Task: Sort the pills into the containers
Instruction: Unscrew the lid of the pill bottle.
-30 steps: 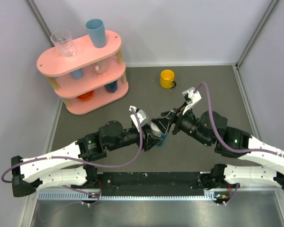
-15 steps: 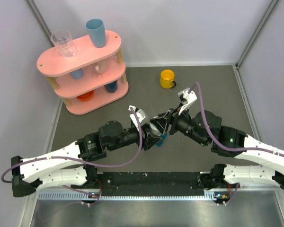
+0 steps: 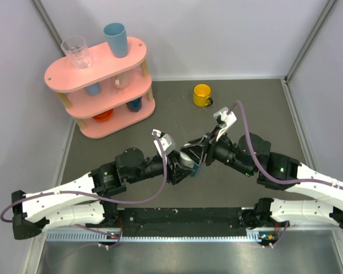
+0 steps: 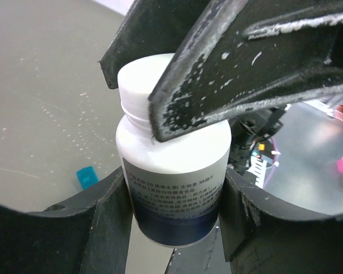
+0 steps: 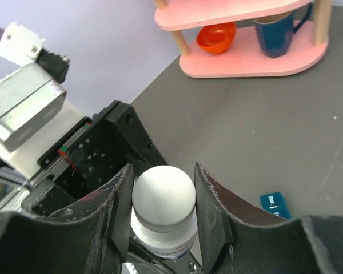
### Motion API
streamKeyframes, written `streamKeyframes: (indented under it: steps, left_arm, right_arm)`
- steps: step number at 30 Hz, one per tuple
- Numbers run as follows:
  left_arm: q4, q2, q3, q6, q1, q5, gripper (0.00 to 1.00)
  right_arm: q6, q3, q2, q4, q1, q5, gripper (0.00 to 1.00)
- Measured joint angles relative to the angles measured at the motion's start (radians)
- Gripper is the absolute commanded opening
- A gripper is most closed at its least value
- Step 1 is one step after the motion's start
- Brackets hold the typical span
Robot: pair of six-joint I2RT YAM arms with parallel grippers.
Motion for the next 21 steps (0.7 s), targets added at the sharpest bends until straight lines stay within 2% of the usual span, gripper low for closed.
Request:
streamKeyframes:
  steps: [8, 15, 21]
  left_arm:
    - [0.145, -0.072, -0.078, -0.036, 0.005, 0.251, 0.0]
    - [0.251, -0.053, -0.088, -0.07, 0.008, 0.509, 0.0]
    - [0.307, -0.013, -0.086, -0.079, 0.007, 0.659, 0.0]
  right_arm:
    - [-0.105, -0.021, -0.079, 0.036, 0.001, -0.272, 0.0]
    - [-0.164, -0.05, -0.134, 0.088, 0.001, -0.508, 0.0]
    - [-0.179, -0.08, -0.159, 0.131, 0.001, -0.646, 0.0]
